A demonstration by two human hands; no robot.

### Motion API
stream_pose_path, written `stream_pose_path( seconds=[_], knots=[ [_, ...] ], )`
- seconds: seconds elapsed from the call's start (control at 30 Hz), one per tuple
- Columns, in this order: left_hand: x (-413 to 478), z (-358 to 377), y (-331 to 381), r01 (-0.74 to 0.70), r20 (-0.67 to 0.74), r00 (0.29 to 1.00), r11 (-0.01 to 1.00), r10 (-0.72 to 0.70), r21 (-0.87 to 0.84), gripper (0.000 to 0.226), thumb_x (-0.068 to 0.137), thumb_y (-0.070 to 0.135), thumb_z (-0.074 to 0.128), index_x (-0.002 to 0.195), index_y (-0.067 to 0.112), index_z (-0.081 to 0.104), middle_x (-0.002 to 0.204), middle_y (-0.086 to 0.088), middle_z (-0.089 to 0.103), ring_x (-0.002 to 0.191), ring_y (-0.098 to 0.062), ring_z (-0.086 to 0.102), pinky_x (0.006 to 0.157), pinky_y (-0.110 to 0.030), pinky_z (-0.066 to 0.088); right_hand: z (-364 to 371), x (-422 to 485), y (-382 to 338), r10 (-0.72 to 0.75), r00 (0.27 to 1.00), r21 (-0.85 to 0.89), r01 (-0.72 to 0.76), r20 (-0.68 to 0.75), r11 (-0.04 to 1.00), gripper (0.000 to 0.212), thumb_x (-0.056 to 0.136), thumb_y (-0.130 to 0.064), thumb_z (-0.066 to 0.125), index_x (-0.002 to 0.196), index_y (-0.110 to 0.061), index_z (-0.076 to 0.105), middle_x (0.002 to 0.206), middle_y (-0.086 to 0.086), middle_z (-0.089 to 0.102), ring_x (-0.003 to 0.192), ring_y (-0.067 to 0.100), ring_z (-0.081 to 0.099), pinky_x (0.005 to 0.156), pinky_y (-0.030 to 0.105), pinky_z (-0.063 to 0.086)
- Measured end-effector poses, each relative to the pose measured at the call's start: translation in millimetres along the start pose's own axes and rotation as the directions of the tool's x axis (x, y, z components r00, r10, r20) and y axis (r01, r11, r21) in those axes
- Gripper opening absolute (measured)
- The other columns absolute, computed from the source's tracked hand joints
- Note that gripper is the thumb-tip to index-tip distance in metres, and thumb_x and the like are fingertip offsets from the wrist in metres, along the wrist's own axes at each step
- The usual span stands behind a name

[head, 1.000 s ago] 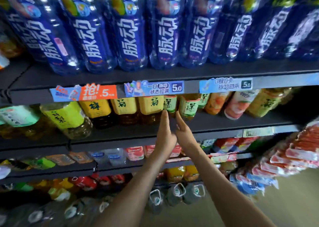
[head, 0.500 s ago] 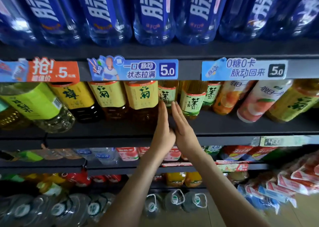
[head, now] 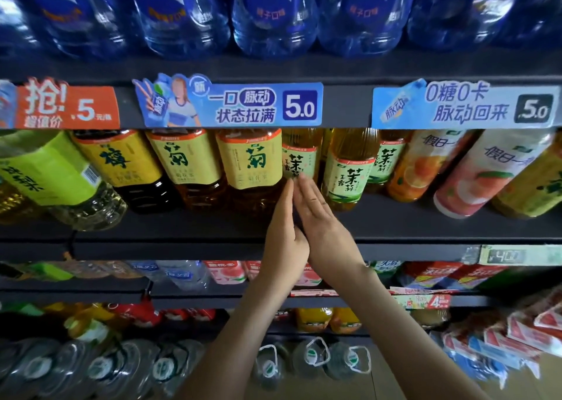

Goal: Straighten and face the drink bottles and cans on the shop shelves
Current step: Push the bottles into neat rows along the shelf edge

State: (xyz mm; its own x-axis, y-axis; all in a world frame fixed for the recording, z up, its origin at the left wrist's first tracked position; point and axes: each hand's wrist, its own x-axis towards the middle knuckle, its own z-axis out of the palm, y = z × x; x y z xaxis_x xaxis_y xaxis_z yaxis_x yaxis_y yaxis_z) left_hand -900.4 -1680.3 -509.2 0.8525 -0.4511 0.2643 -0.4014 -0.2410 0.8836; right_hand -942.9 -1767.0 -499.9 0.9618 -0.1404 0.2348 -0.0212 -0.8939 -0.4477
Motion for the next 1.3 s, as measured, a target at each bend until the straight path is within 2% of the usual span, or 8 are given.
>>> stream_pose_path(
  seconds=[0.1,0.23,0.5,0.7,0.87,1.03,1.17,1.3],
  knots=[
    [-6.1,-10.2,1.1,-0.105,-0.119,0.984,0.967,0.135,0.230,0.057,0.084,-0.017,0.044,0.134,0.009,0.049,0.138,-0.005,0.049,0.130,-0.015,0.043,0.110,-0.025,0.035,2.1,3.2,6.8,0.006,0.994,-0.178,-0.025,-0.106,0.984,0.071,0.087,0.004,0.051,0.150,-0.011,0.023,0.158,-0.006,0.012,0.143,0.009,0.010,0.110,0.026,0.021],
    [-1.5,-24.5,-17.0,-0.334,0.024,0.904,0.669,0.427,0.664,0.053,0.083,0.002,0.032,0.131,0.002,0.054,0.137,-0.015,0.052,0.128,-0.027,0.040,0.112,-0.043,0.030,13.9,7.1,11.6,-0.011,0.979,-0.272,-0.045,-0.202,0.961,0.057,0.083,-0.001,0.038,0.140,-0.001,0.042,0.150,0.005,0.037,0.136,0.019,0.039,0.108,0.034,0.030],
    [-9.0,-25.2,-19.6,-0.302,0.215,0.950,0.483,0.228,0.822,0.062,0.101,0.049,0.012,0.147,0.013,0.034,0.155,-0.002,0.029,0.146,-0.023,0.009,0.115,-0.050,-0.009,6.9,-0.8,7.1,0.132,0.988,-0.130,-0.141,-0.075,0.981,0.070,0.097,-0.009,0.041,0.151,-0.016,-0.003,0.156,-0.012,-0.009,0.135,-0.004,-0.013,0.109,0.016,0.008],
    [-9.2,-28.2,-20.5,-0.303,0.217,0.951,0.535,0.219,0.789,0.077,0.096,0.057,-0.004,0.148,0.013,0.033,0.155,-0.003,0.027,0.147,-0.025,0.003,0.113,-0.051,-0.016,9.5,4.9,14.4,0.007,0.993,-0.275,-0.039,-0.115,0.961,0.061,0.092,-0.027,0.022,0.151,-0.012,0.019,0.158,-0.004,0.015,0.144,0.009,0.012,0.116,0.025,0.012],
    [-8.6,-34.6,-23.1,-0.330,0.247,0.943,0.520,0.225,0.788,0.084,0.091,0.063,-0.008,0.149,0.016,0.031,0.156,-0.003,0.024,0.147,-0.023,-0.006,0.112,-0.050,-0.019,16.8,2.4,12.3,0.076,0.990,-0.216,-0.100,-0.115,0.971,0.068,0.094,-0.012,0.047,0.151,-0.007,0.011,0.160,0.001,0.007,0.145,0.012,0.002,0.117,0.029,0.018],
    [-8.8,-22.5,-12.7,-0.397,0.284,0.918,0.595,0.278,0.699,0.077,0.095,0.061,0.000,0.150,0.012,0.025,0.157,-0.005,0.020,0.147,-0.024,-0.003,0.114,-0.049,-0.013,3.6,-21.3,18.0,-0.036,0.979,-0.203,-0.006,-0.202,0.979,0.060,0.086,-0.012,0.049,0.144,-0.002,0.036,0.154,0.007,0.028,0.143,0.019,0.021,0.113,0.029,0.026],
    [-9.0,-5.6,0.5,-0.431,0.300,0.896,0.807,0.329,0.402,0.073,0.097,0.059,0.004,0.149,0.011,0.020,0.157,-0.007,0.016,0.147,-0.018,0.007,0.119,-0.040,0.005,-9.8,-37.2,23.6,0.138,0.859,-0.067,-0.196,-0.493,0.978,0.044,0.086,0.001,0.050,0.130,0.008,0.046,0.133,0.022,0.047,0.127,0.031,0.039,0.105,0.040,0.038],
    [-6.3,11.1,17.8,-0.165,0.197,0.969,0.984,0.148,0.070,0.080,0.089,0.071,0.005,0.148,0.018,0.013,0.156,0.000,0.012,0.144,-0.004,0.007,0.113,-0.010,0.006,-17.5,-11.4,23.9,0.433,0.758,0.243,-0.358,-0.489,0.901,0.055,0.085,-0.022,0.068,0.129,0.002,0.044,0.123,0.017,0.051,0.115,0.029,0.044,0.093,0.033,0.037]
  ],
)
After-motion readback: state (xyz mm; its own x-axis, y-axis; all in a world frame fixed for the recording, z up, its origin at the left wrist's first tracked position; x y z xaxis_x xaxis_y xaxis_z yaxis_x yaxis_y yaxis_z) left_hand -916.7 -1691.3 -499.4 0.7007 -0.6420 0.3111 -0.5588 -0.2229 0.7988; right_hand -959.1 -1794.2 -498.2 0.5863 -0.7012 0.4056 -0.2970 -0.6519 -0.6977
